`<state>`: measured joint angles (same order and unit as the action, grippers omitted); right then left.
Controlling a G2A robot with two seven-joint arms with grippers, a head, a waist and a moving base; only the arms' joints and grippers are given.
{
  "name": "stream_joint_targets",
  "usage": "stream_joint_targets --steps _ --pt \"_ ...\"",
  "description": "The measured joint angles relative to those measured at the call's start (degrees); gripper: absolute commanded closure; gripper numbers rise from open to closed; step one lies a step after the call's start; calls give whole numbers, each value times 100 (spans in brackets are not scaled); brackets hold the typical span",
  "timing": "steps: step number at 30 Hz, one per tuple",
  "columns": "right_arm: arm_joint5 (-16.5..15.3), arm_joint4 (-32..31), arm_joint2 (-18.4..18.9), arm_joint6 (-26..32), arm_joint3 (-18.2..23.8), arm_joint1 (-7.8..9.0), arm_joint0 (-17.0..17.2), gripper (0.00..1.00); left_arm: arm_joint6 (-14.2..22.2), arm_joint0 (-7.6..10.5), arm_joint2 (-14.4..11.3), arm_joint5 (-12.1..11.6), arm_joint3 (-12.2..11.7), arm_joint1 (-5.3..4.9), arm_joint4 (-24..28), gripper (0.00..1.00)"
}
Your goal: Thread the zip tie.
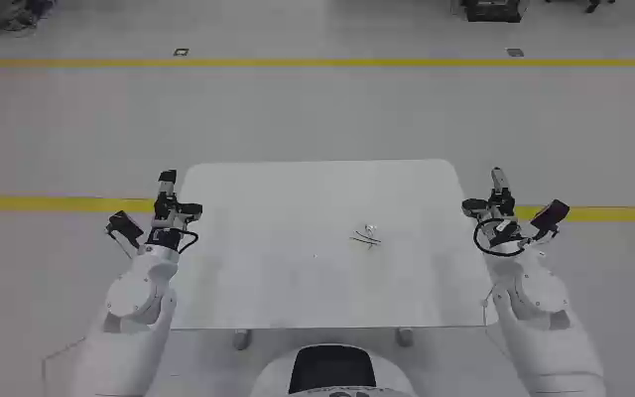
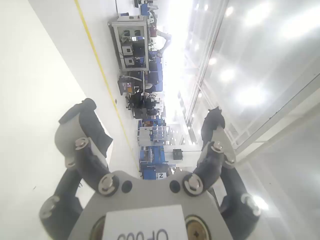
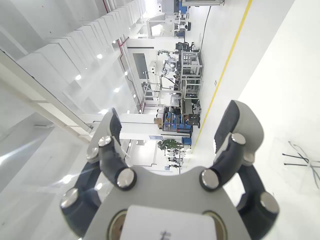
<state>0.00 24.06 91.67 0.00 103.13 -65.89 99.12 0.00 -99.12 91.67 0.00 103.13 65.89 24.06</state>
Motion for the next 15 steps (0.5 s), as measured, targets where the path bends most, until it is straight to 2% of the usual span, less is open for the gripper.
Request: stream_joint_targets --steps 3,6,8,15 --pt "45 -169 -95 160 56 27 -67 0 0 0 0 0 0 0 0 0" --pt "99 -1059 -302 668 30 55 -161 0 0 0 0 0 0 0 0 0" --pt "-44 -1556 -419 975 -12 64 -153 0 0 0 0 0 0 0 0 0" --pt "-96 -1543 -420 994 -43 62 -141 0 0 0 0 0 0 0 0 0"
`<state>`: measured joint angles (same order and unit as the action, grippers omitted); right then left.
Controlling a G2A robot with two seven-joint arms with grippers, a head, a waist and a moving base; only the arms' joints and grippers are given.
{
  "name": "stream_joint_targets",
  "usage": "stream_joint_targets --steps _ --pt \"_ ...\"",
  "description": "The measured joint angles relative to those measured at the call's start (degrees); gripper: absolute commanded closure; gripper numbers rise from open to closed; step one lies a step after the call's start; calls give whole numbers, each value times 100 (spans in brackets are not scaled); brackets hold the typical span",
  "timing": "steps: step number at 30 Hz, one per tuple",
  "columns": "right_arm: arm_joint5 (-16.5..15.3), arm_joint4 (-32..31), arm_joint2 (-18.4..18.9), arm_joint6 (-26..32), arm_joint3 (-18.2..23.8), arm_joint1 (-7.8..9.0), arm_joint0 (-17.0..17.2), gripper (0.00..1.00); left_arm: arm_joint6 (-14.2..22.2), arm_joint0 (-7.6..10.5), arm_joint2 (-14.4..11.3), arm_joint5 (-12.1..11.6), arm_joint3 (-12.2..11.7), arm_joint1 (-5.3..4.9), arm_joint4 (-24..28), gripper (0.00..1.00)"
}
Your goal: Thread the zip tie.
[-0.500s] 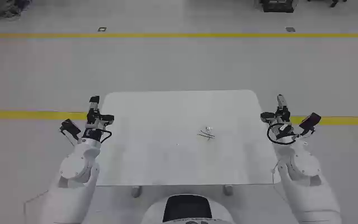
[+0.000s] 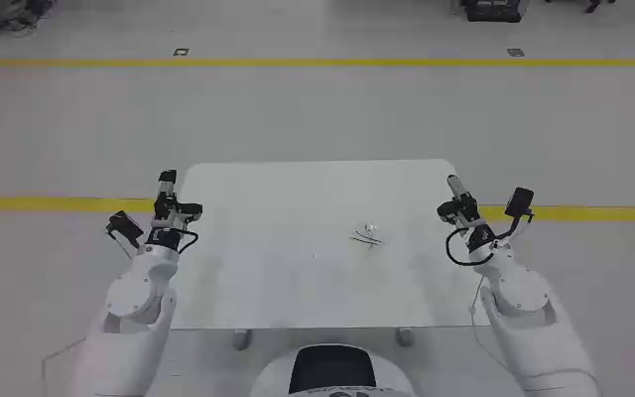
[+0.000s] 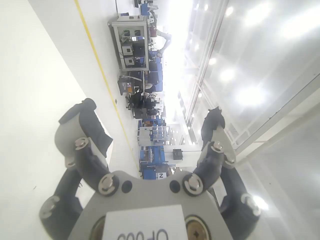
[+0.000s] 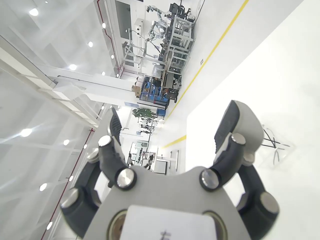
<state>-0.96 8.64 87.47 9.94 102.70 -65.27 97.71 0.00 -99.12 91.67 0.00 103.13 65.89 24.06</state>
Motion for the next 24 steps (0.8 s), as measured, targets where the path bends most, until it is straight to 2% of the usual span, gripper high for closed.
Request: stream_joint_targets --steps 6,10,14,16,24 --pt "-10 -138 4 138 41 41 -96 0 0 0 0 0 0 0 0 0" --pt "49 -1171 -51 1302 -78 125 -512 0 0 0 0 0 0 0 0 0" --pt "116 -1784 -292 2075 -267 161 -932 0 0 0 0 0 0 0 0 0" --pt "45 -2033 -444 2422 -398 173 -1127 0 0 0 0 0 0 0 0 0" --pt "26 -2066 -467 2485 -431 175 -1155 0 0 0 0 0 0 0 0 0"
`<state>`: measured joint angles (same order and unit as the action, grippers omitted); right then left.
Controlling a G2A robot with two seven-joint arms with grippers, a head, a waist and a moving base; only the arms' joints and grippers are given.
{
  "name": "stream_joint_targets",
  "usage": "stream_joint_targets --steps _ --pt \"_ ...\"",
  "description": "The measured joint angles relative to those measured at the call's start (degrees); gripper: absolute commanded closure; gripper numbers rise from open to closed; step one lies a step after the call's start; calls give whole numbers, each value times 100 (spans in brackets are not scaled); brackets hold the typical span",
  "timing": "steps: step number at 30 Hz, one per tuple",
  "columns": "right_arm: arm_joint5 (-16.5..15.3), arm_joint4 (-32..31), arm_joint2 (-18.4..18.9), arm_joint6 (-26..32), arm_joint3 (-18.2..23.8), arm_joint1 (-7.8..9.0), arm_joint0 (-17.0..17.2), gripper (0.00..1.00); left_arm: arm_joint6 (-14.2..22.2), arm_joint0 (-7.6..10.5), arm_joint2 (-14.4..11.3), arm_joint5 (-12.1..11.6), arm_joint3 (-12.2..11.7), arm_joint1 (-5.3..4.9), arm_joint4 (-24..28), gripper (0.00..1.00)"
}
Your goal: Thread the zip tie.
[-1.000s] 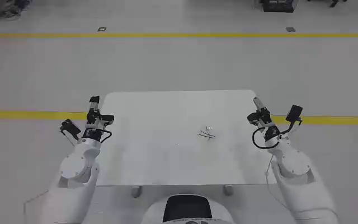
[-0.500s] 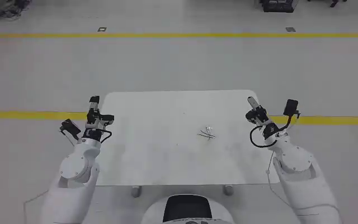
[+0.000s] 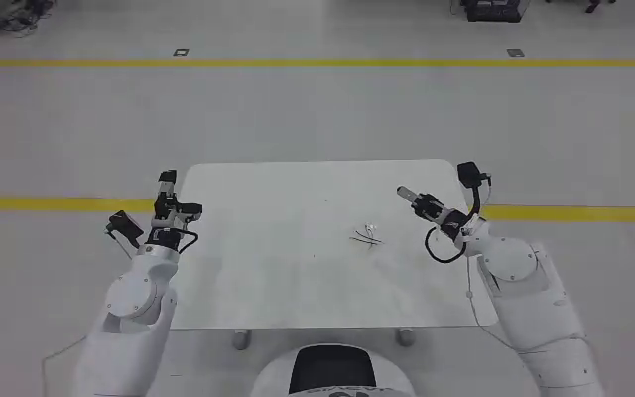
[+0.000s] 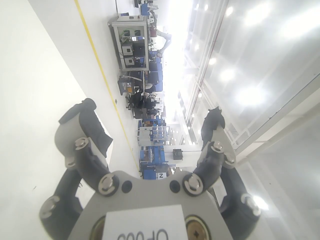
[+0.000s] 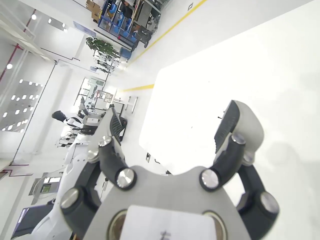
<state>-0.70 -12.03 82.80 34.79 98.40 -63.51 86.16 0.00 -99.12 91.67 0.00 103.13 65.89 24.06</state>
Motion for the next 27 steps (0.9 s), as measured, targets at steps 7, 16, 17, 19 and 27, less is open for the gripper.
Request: stream_joint_targets --steps 7,16,17,19,27 --pt "-156 -407 9 11 142 37 -7 0 0 0 0 0 0 0 0 0" --pt "-741 -1829 -500 1312 -282 115 -842 0 0 0 0 0 0 0 0 0" --pt "-822 -1910 -597 1406 -389 112 -948 0 0 0 0 0 0 0 0 0" --pt "-1000 -2058 -835 1583 -641 95 -1191 0 0 0 0 0 0 0 0 0" --pt "-1271 -2472 -1426 1774 -1195 34 -1685 0 0 0 0 0 0 0 0 0"
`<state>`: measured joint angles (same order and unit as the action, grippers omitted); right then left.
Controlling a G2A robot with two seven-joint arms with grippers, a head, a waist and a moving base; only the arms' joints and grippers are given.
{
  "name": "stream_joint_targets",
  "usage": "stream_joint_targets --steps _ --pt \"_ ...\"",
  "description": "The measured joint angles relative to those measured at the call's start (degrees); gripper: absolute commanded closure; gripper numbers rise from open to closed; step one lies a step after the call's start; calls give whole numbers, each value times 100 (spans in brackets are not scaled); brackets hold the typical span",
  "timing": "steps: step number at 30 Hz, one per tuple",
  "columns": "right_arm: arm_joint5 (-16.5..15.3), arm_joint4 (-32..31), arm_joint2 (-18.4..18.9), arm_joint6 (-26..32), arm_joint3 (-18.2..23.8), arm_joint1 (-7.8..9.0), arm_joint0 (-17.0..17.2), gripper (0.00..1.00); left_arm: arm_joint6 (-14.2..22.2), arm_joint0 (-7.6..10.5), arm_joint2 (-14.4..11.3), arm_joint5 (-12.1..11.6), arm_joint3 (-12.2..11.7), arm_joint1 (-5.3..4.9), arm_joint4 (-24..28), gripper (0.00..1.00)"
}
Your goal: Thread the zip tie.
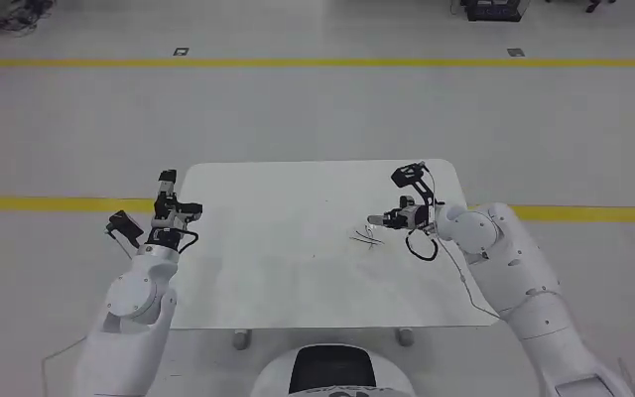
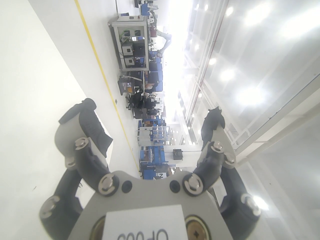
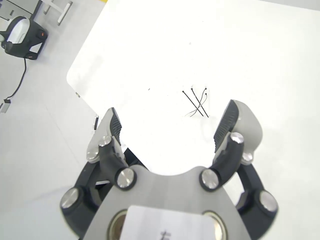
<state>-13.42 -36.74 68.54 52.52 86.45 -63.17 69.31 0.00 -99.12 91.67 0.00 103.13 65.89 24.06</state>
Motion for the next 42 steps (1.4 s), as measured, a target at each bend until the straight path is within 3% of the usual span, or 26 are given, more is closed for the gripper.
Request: stream_joint_targets --steps 14,17,21,31,42 --pt "-12 -20 -16 3 32 2 -16 0 0 0 0 0 0 0 0 0" --pt "-91 -500 -298 144 52 -23 -279 0 0 0 0 0 0 0 0 0" --pt "-220 -751 -709 449 -233 -103 -772 0 0 0 0 0 0 0 0 0" --pt "-326 -1062 -2003 831 -1447 -485 -1942 0 0 0 0 0 0 0 0 0" --pt "-302 -1079 -2082 827 -1558 -514 -2006 0 0 0 0 0 0 0 0 0"
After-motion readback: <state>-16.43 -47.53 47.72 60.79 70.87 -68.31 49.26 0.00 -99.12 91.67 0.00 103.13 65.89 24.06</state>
